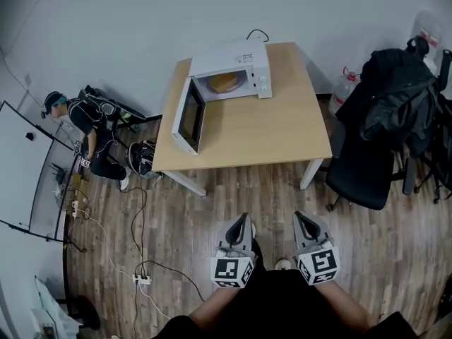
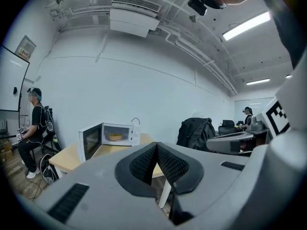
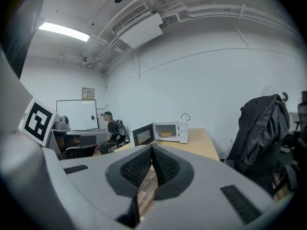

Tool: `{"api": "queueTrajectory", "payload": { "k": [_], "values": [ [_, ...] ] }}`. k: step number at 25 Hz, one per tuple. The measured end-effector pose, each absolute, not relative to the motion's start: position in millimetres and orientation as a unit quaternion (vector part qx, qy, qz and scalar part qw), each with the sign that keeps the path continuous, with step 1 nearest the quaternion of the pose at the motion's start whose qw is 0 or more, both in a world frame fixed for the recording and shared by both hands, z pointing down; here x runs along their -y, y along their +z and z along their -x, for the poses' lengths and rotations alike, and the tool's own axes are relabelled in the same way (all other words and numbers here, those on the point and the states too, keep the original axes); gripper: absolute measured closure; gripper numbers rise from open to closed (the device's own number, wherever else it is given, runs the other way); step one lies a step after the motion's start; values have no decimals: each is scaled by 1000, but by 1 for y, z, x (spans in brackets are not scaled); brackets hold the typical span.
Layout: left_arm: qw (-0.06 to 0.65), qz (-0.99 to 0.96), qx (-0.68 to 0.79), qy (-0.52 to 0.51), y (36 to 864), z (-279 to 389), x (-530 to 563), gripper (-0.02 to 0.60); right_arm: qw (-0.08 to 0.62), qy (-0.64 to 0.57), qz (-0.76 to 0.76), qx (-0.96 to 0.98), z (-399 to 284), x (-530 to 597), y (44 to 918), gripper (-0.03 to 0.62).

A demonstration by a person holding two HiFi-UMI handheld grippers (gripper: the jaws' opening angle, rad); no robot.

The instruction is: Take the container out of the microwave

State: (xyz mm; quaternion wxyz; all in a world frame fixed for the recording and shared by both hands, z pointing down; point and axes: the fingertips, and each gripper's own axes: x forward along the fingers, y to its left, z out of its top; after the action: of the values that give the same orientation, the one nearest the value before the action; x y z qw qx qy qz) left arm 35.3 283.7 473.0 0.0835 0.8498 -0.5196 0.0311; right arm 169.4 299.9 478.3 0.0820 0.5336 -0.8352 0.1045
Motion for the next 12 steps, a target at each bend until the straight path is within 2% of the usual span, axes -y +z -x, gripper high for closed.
{"api": "queueTrajectory", "payload": {
  "k": [6,12],
  "values": [
    [92,-854,512,24,476,-30,-243,569,123,118,-530,831,-158,-249,491,534],
    [83,-861,501,33,480,0,-187,569,127,103,-531,831,-127,-179,474,534]
  ]
}}
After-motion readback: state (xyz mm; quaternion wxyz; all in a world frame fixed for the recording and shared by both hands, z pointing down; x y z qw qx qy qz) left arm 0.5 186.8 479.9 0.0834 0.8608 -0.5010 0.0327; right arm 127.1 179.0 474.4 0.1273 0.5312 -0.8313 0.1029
